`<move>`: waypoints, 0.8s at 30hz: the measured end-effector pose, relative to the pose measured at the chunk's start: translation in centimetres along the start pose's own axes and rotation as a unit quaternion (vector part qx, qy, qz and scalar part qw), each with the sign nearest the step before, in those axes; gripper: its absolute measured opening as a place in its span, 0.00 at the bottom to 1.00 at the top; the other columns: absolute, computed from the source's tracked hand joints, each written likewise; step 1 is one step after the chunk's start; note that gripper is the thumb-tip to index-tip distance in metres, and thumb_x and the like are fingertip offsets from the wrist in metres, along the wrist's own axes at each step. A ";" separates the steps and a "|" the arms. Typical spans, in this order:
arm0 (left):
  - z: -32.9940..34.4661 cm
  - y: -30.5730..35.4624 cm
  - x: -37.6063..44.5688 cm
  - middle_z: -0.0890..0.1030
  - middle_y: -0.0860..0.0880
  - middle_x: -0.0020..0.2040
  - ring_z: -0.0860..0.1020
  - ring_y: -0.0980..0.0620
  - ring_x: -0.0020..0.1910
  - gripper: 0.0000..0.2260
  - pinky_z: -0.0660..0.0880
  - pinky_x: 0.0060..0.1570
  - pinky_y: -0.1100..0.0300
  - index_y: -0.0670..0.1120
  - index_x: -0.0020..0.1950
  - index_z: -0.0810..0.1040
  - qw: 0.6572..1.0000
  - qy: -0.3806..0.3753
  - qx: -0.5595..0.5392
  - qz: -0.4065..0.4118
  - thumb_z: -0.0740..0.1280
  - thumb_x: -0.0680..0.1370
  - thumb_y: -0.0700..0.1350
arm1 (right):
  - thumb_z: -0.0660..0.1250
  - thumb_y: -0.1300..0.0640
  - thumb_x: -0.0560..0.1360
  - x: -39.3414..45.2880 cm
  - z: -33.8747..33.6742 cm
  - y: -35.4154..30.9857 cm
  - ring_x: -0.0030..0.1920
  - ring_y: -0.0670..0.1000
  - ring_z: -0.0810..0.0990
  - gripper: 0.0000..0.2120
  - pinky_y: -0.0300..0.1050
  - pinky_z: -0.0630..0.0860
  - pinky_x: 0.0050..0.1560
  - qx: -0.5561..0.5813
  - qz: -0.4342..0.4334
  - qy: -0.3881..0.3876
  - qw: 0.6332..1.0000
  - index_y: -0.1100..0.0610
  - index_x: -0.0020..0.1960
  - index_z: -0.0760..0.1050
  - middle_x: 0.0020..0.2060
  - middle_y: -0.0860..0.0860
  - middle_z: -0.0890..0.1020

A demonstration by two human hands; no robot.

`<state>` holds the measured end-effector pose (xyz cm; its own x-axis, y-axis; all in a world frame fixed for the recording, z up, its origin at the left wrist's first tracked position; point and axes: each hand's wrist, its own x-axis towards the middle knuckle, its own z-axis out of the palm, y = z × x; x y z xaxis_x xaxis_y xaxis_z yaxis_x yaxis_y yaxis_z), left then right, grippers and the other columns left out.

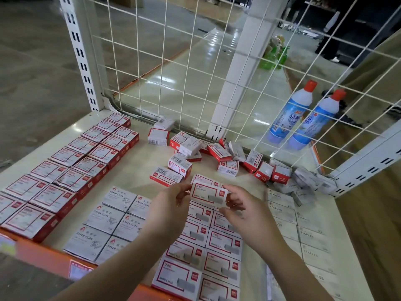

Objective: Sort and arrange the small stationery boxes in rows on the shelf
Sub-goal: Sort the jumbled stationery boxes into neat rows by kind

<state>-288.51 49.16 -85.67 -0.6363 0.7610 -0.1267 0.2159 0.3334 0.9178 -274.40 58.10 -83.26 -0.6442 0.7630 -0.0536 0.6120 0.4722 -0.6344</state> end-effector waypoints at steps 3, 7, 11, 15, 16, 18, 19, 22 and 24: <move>0.0 0.1 0.1 0.78 0.55 0.46 0.80 0.54 0.47 0.13 0.77 0.37 0.70 0.49 0.63 0.74 1.000 -0.009 0.019 0.017 0.59 0.80 0.40 | 0.68 0.53 0.74 -0.2 -0.1 0.2 0.54 0.38 0.73 0.24 0.28 0.66 0.54 -0.012 -0.012 0.002 1.000 0.45 0.68 0.67 0.52 0.38 0.75; 0.2 0.2 0.2 0.78 0.56 0.46 0.78 0.57 0.45 0.13 0.76 0.36 0.71 0.50 0.63 0.74 0.999 -0.019 0.040 0.017 0.59 0.80 0.41 | 0.69 0.54 0.74 -0.1 -0.1 0.8 0.52 0.38 0.74 0.22 0.30 0.68 0.54 -0.003 -0.016 0.006 1.000 0.45 0.66 0.69 0.47 0.34 0.73; 0.4 0.1 0.1 0.77 0.57 0.44 0.76 0.62 0.40 0.12 0.74 0.32 0.73 0.50 0.62 0.74 0.998 -0.029 0.053 0.014 0.60 0.80 0.42 | 0.69 0.54 0.73 -0.2 -0.1 1.3 0.52 0.36 0.75 0.21 0.32 0.71 0.55 0.007 -0.023 0.006 1.000 0.43 0.65 0.71 0.50 0.36 0.77; 0.4 0.4 0.1 0.79 0.54 0.53 0.75 0.61 0.44 0.14 0.72 0.35 0.77 0.50 0.65 0.73 0.996 -0.035 0.072 0.025 0.60 0.80 0.43 | 0.67 0.51 0.74 -0.2 -0.1 1.9 0.53 0.36 0.75 0.21 0.32 0.71 0.55 0.001 -0.025 0.003 1.000 0.44 0.66 0.71 0.53 0.39 0.79; 0.4 0.5 0.0 0.78 0.54 0.56 0.74 0.61 0.47 0.14 0.71 0.39 0.76 0.50 0.66 0.72 0.995 -0.034 0.087 0.029 0.60 0.80 0.43 | 0.67 0.50 0.74 -0.2 -0.1 2.1 0.53 0.36 0.75 0.21 0.30 0.70 0.54 -0.004 -0.024 0.002 1.000 0.44 0.66 0.71 0.53 0.39 0.79; 0.4 0.6 -0.1 0.76 0.53 0.61 0.72 0.60 0.53 0.15 0.70 0.47 0.72 0.50 0.67 0.71 0.991 -0.031 0.121 0.039 0.60 0.80 0.44 | 0.67 0.50 0.74 -0.1 -0.1 2.4 0.52 0.36 0.75 0.20 0.26 0.68 0.50 -0.013 -0.020 0.000 1.000 0.44 0.66 0.71 0.52 0.39 0.79; 0.4 0.6 -0.2 0.75 0.53 0.63 0.72 0.59 0.56 0.16 0.69 0.50 0.70 0.50 0.67 0.71 0.989 -0.031 0.139 0.044 0.60 0.80 0.44 | 0.66 0.51 0.74 -0.1 -0.1 2.5 0.52 0.36 0.75 0.19 0.25 0.68 0.49 -0.015 -0.019 0.000 1.000 0.44 0.65 0.71 0.52 0.39 0.79; 0.5 0.6 -0.1 0.71 0.54 0.67 0.71 0.56 0.62 0.16 0.69 0.56 0.66 0.51 0.68 0.69 0.978 -0.043 0.200 0.048 0.59 0.80 0.44 | 0.66 0.52 0.75 0.0 -0.2 2.9 0.51 0.37 0.75 0.16 0.26 0.68 0.47 -0.010 -0.004 0.006 1.000 0.46 0.63 0.73 0.49 0.38 0.78; 0.7 0.4 0.2 0.69 0.54 0.69 0.69 0.55 0.65 0.17 0.68 0.60 0.64 0.51 0.70 0.68 0.964 -0.066 0.249 0.061 0.58 0.80 0.45 | 0.66 0.53 0.75 0.4 -0.2 2.9 0.49 0.35 0.74 0.15 0.25 0.68 0.43 0.003 0.008 0.017 1.000 0.46 0.61 0.73 0.47 0.38 0.77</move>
<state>-288.09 49.85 -85.57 -0.4906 0.8649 -0.1060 0.6334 0.4375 0.6383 -272.78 59.84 -85.01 -0.6181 0.7852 -0.0381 0.6194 0.4566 -0.6386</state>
